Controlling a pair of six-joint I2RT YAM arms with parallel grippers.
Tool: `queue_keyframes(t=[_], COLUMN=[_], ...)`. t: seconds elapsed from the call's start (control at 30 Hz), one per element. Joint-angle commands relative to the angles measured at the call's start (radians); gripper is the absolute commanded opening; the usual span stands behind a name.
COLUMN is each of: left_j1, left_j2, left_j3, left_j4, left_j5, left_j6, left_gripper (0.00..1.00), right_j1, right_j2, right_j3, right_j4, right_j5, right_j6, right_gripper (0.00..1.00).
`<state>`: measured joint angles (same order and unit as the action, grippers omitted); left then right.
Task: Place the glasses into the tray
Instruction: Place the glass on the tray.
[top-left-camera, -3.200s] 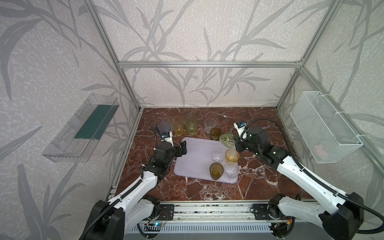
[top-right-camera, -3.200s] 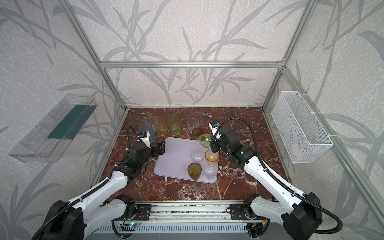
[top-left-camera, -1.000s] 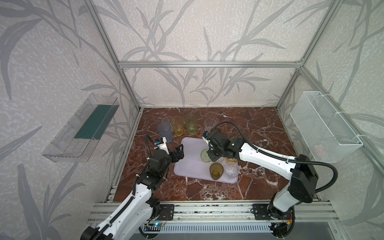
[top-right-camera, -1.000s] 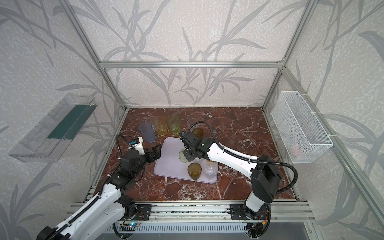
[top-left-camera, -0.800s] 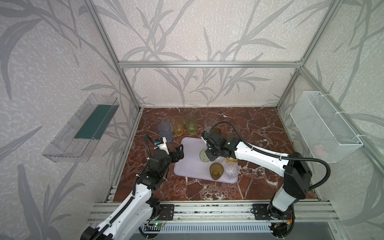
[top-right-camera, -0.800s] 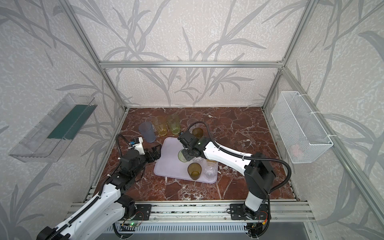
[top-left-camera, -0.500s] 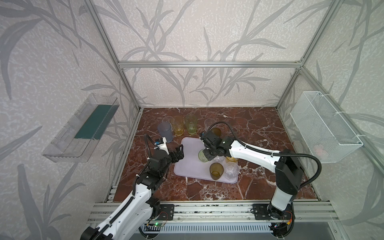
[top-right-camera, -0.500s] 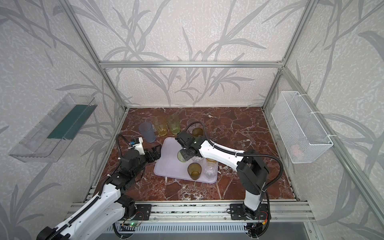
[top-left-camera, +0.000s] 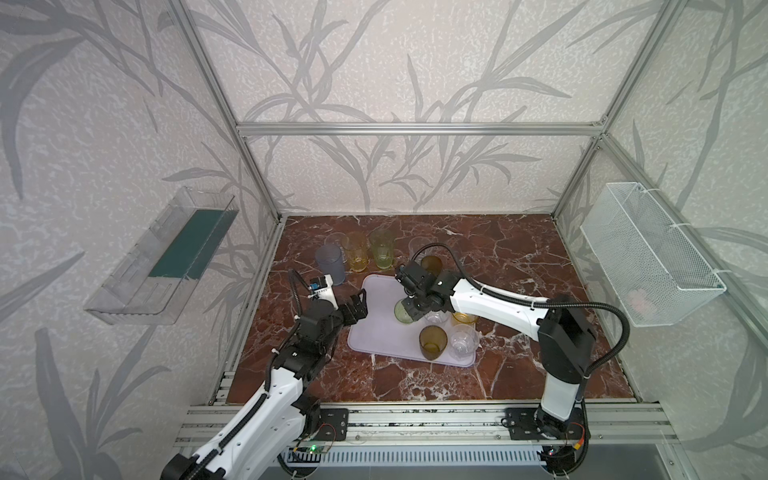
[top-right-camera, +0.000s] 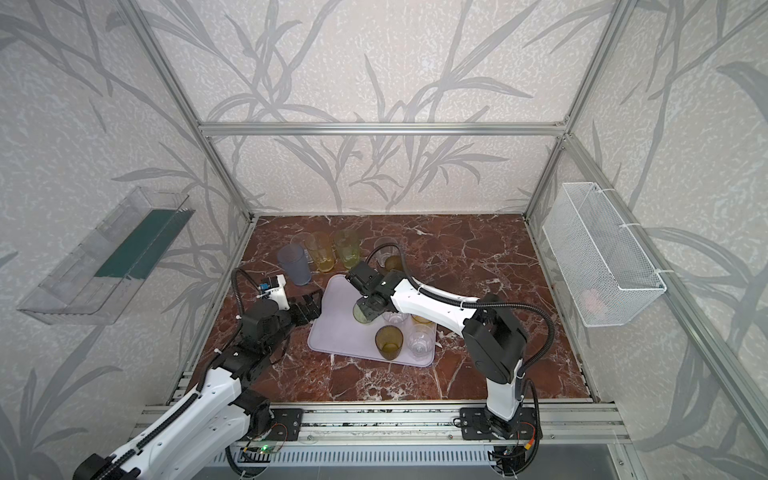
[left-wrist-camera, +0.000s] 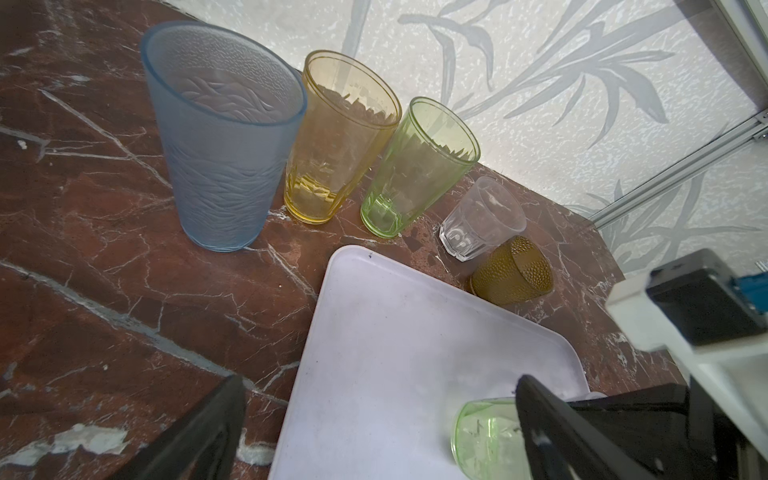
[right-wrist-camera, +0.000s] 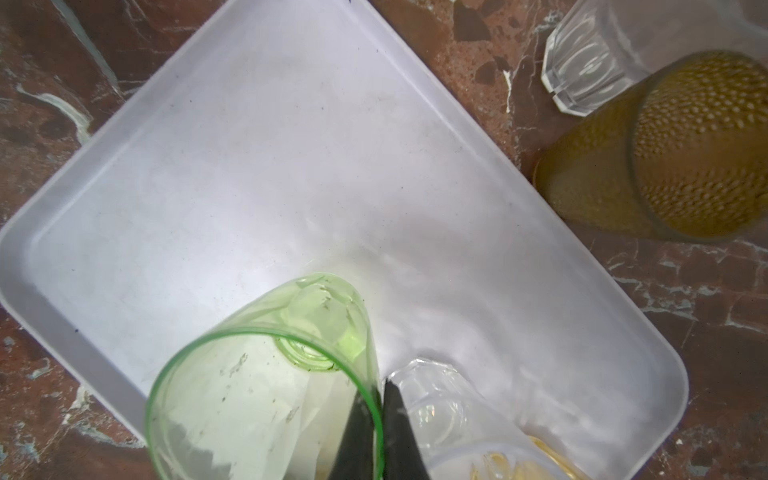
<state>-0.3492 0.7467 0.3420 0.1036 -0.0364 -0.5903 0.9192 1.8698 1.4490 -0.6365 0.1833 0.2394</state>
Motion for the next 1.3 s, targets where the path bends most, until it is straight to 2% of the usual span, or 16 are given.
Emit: queue_keyframes(t=[0.0,0.3,0.47,0.6,0.8,0.97,1.27], left_j1=[0.004,0.004,0.004,0.004,0.004,0.004,0.004], left_j2=[-0.023,-0.029,-0.03,-0.038,-0.046,-0.056,-0.055], left_j3=[-0.019,-0.022,-0.025,-0.027,-0.029,-0.032,-0.032], left_j4=[-0.01,-0.01,-0.009,-0.008,-0.012,-0.012,-0.01], left_j5=[-0.022,-0.026,-0.026,-0.03,-0.031,-0.034,-0.031], left_j6=[-0.016,-0.017,-0.019,-0.02,-0.019,-0.021,-0.025], left_gripper=[0.99,0.99,0.99,0.99,0.99,0.99,0.99], right_j1=[0.01,0.01,0.011,0.01,0.01,0.01,0.009], right_j2=[0.022,0.053,0.068,0.085,0.089,0.091,0.042], right_j3=[0.037,0.047,0.052,0.06,0.072,0.082,0.095], right_j4=[-0.043,-0.063,-0.064,-0.072,-0.077,-0.089,-0.064], right_j5=[0.017,0.024,-0.011,-0.013,-0.043,-0.041,-0.068], right_j6=[0.007,0.018,0.029,0.035,0.038,0.044,0.052], right_gripper=[0.0,0.0,0.0,0.03,0.14,0.31,0.5])
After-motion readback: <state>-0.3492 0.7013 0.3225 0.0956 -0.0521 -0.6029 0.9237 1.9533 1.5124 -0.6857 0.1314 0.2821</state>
